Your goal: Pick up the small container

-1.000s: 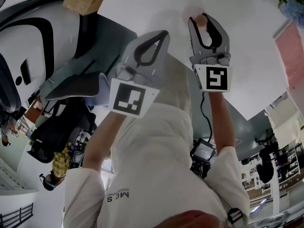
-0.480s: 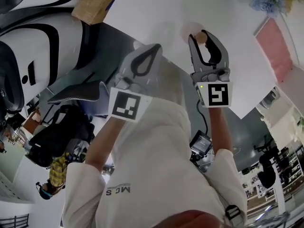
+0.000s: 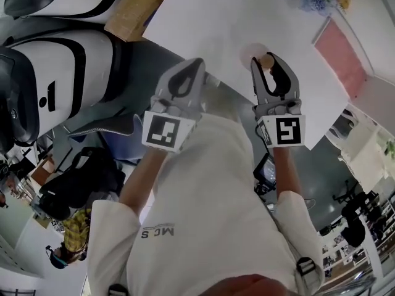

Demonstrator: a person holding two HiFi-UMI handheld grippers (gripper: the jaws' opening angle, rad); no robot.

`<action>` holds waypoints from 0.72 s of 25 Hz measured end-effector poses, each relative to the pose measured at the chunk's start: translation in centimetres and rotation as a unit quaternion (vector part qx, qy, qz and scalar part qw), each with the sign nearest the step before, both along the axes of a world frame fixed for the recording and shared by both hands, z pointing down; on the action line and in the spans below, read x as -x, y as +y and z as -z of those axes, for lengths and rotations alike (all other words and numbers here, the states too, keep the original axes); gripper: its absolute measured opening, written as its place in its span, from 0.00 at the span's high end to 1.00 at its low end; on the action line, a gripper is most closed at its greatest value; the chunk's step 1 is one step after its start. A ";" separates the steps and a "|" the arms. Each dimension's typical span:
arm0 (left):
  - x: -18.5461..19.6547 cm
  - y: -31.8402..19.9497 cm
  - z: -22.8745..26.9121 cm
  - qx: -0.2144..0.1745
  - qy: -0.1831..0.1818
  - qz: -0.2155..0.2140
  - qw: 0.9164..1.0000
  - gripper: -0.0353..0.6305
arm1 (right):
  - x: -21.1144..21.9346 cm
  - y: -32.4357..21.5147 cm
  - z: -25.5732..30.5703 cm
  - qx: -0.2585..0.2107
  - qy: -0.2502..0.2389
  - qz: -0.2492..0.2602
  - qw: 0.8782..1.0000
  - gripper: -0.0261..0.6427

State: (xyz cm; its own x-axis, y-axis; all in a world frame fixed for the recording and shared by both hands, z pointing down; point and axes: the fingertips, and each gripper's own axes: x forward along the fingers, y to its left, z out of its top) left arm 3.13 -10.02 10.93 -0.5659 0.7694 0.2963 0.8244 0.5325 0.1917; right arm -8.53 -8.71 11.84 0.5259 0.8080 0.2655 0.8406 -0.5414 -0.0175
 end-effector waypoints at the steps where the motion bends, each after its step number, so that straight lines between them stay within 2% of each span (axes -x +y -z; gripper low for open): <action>1: 0.1 -0.2 0.7 0.005 -0.002 0.000 1.000 0.95 | 0.3 -0.5 0.6 0.000 -0.001 -0.003 1.000 0.76; 7: 0.6 -0.9 3.7 0.027 -0.005 -0.012 1.000 0.95 | 1.6 -2.9 2.8 -0.002 -0.006 -0.016 1.000 0.76; 18: 1.2 -1.3 4.3 0.034 0.007 -0.014 0.999 0.95 | 3.4 -4.0 2.7 -0.024 0.003 -0.031 0.999 0.76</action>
